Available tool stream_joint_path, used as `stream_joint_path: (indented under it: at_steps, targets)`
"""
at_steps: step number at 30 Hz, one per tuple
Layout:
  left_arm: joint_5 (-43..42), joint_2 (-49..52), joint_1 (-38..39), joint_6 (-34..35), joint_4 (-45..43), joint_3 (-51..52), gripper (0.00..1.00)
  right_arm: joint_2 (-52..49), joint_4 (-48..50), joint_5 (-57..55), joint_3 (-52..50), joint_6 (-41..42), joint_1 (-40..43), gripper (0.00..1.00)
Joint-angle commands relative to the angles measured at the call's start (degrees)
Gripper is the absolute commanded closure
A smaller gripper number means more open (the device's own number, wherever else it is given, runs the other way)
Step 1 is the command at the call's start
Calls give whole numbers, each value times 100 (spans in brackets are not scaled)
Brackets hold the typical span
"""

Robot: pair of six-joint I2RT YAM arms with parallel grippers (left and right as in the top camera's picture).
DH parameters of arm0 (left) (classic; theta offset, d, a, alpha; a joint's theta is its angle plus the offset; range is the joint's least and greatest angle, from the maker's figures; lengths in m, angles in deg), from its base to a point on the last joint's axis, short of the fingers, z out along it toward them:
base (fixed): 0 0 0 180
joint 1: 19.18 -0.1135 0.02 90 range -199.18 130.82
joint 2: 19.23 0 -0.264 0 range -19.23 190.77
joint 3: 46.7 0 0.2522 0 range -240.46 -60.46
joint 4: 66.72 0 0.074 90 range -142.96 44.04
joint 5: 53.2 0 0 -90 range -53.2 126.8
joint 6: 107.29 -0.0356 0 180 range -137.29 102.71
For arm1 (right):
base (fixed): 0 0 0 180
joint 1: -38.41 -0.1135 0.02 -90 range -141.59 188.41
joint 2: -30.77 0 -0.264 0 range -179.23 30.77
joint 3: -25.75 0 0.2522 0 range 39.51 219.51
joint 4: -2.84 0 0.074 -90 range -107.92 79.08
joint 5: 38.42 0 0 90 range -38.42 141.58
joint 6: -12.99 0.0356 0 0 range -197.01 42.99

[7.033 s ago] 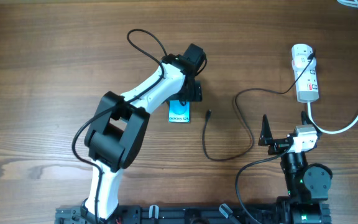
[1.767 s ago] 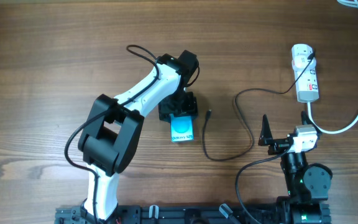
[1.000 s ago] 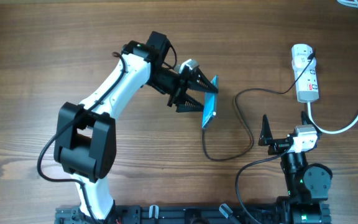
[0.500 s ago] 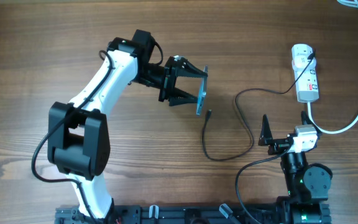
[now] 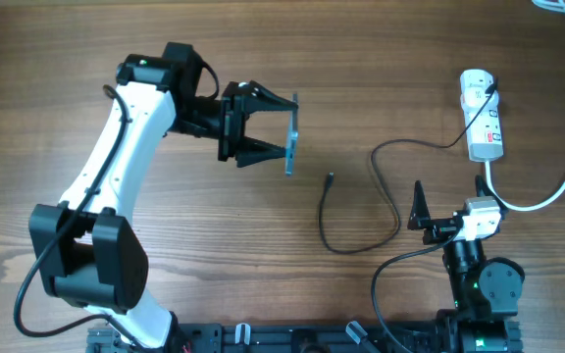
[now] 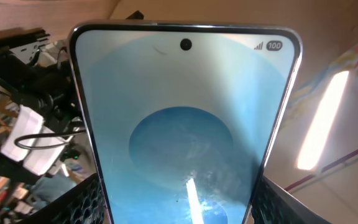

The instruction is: Plug charger to phone and switch on socket

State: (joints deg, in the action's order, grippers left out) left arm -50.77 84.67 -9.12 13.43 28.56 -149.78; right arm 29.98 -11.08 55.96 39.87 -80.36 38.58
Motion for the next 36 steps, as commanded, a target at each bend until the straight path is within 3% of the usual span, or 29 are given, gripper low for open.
stream_joint_path:
  at_steps: [1,7,36]
  targets:
    - [-280,-212,-177,0,68,-109,32,15,15,-96,-4,-76,-24,0]
    - [-280,-212,-247,-2,448,-107,32,15,15,-96,-4,-74,-24,0]
    - [-280,-212,-247,-44,402,-109,33,15,15,-96,-2,-74,-24,0]
